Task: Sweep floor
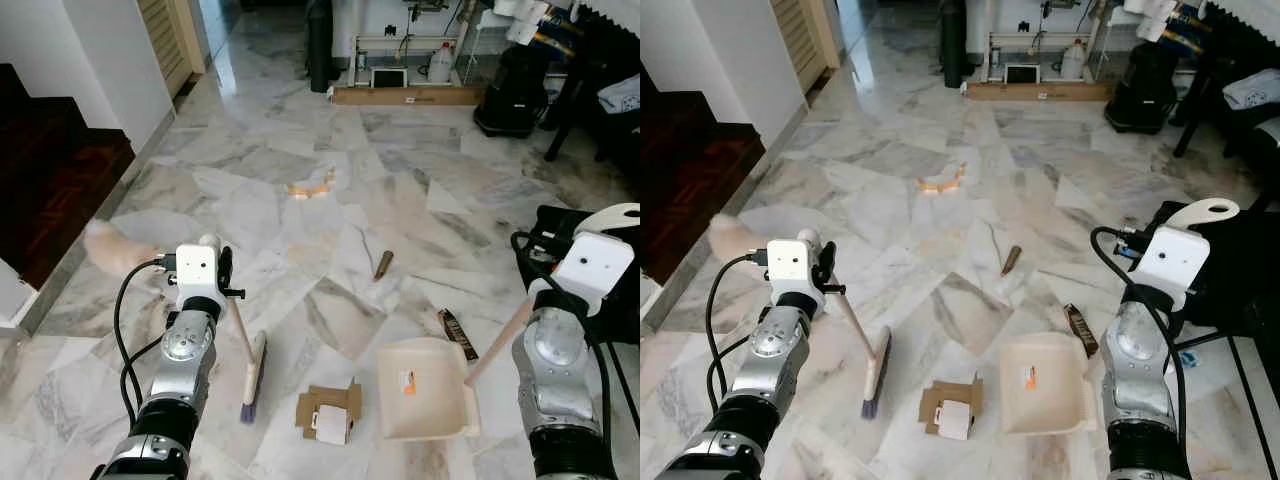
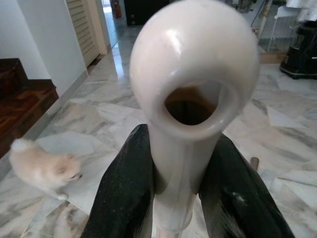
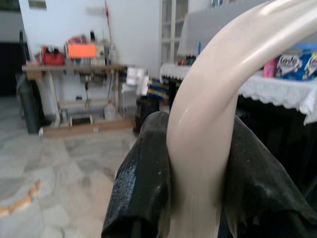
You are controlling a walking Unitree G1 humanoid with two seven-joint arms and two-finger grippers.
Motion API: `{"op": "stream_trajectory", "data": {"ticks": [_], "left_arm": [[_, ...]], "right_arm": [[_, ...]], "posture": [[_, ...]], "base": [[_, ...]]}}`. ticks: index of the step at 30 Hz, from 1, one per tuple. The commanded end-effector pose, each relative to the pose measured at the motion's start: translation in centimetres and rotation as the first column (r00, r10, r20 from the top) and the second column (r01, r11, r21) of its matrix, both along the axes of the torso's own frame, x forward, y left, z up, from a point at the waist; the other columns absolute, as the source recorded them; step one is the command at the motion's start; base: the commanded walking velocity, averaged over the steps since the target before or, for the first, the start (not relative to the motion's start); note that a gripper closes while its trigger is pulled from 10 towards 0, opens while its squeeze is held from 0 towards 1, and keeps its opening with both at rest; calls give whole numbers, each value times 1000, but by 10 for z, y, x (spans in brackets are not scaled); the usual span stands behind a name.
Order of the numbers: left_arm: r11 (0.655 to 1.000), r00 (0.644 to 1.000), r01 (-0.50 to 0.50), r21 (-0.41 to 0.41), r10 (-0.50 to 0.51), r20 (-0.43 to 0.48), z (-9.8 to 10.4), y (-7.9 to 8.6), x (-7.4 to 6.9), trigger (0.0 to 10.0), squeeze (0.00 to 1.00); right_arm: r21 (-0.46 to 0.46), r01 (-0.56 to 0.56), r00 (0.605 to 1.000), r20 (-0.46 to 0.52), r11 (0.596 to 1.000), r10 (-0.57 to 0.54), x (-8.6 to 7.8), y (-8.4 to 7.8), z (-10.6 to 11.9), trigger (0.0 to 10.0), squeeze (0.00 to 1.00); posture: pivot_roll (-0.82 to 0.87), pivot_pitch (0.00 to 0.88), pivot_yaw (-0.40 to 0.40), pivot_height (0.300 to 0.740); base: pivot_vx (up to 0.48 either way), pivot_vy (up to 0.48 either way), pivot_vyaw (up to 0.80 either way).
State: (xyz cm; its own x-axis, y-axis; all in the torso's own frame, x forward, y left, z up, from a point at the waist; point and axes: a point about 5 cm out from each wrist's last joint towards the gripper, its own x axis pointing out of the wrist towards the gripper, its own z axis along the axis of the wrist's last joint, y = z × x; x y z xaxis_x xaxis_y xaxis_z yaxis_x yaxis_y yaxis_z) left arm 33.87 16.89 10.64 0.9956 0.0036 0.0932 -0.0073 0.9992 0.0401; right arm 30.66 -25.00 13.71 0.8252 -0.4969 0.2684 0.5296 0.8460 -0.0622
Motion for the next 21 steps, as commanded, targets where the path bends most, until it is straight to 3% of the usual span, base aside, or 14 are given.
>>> {"op": "stream_trajectory", "data": {"ticks": [1, 21], "left_arm": [[1000, 999, 26, -2, -25, 39, 10, 0, 0, 10000, 0], [991, 991, 130, -29, -129, 27, 21, -2, -18, 10000, 0]], "right_arm": [[-3, -8, 1000, 23, 1000, 8, 0, 3, 1, 10000, 0], [-51, -28, 999, -21, 998, 27, 6, 12, -15, 10000, 0]], "posture": [[11, 99, 55, 740], [68, 204, 82, 740]], "base": [[0, 0, 0], [0, 0, 0]]}}
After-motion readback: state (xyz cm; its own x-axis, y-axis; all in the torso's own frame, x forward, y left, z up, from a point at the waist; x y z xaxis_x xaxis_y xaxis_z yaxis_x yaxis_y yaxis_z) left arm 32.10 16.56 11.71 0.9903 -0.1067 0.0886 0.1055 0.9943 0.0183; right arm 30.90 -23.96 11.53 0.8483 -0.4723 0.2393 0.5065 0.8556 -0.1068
